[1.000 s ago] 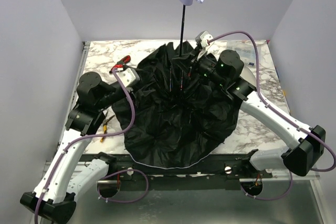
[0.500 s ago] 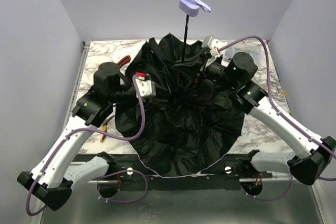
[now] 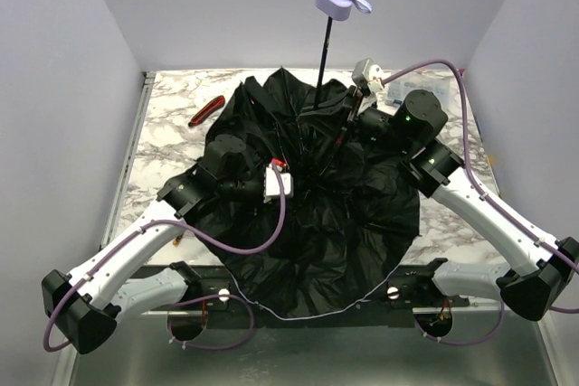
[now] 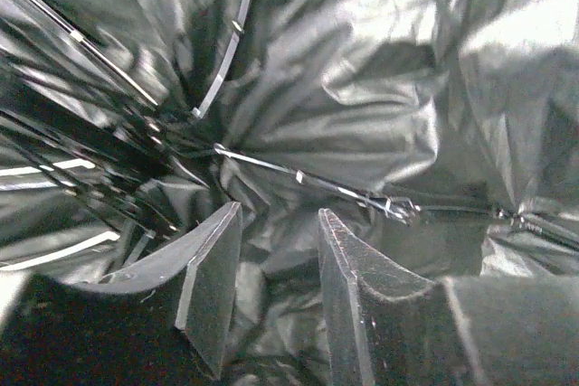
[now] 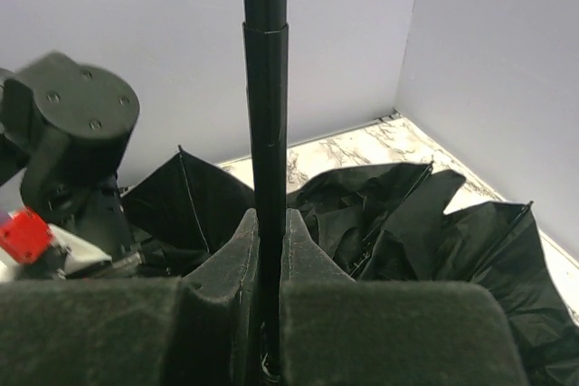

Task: Open the umbrella

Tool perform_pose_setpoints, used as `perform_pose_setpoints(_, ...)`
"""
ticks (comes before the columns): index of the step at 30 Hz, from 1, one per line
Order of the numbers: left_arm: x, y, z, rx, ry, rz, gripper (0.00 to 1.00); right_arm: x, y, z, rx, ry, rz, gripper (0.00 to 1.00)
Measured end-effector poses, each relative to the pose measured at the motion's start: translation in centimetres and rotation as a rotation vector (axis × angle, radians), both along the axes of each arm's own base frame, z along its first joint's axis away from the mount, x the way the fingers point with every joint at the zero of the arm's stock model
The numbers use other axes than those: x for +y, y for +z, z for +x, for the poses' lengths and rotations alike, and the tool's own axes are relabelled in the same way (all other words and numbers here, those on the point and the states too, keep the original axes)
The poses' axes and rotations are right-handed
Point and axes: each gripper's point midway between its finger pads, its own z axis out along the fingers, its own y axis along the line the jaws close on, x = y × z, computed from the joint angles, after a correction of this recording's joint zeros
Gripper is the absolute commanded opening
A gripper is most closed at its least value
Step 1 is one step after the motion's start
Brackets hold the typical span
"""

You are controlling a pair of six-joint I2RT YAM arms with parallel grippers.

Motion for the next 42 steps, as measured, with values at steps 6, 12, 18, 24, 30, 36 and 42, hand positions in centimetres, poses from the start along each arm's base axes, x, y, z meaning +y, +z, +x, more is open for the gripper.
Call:
perform_pose_setpoints(6,1.6,-2.2,-1.8,0.025,-0.006,0.066,0.5,0.0,0.6,-0.4,0.007,0.012,0.023,0.0)
perform_pose_setpoints(12,2.6,4.9,1.6,0.028,0.191,-0.124,0.53,0.1,0.7,-0.6,0.018,0.024,0.033,0.0)
perform_pose_setpoints(18,1.2,12.6,5.9,-0.015,0.304,-0.326,0.51,0.4,0.8,-0.4,0.044,0.03,0.053,0.0)
perform_pose_setpoints(24,-1.0,12.3,8.9,0.036,0.332,-0.352,0.45,1.0,1.3,0.1,0.079,0.037,0.078,0.0)
perform_pose_setpoints(30,-2.8,12.1,10.2,0.08,0.346,-0.358,0.36,1.3,1.7,0.4,0.091,0.04,0.096,0.0)
perform_pose_setpoints(36,-3.0,11.4,10.4,0.084,0.353,-0.358,0.3,1.2,2.9,0.8,0.086,0.023,0.119,0.0)
perform_pose_setpoints(42,-2.5,9.1,10.6,0.08,0.369,-0.357,0.29,1.8,1.3,2.1,0.138,-0.006,0.074,0.0)
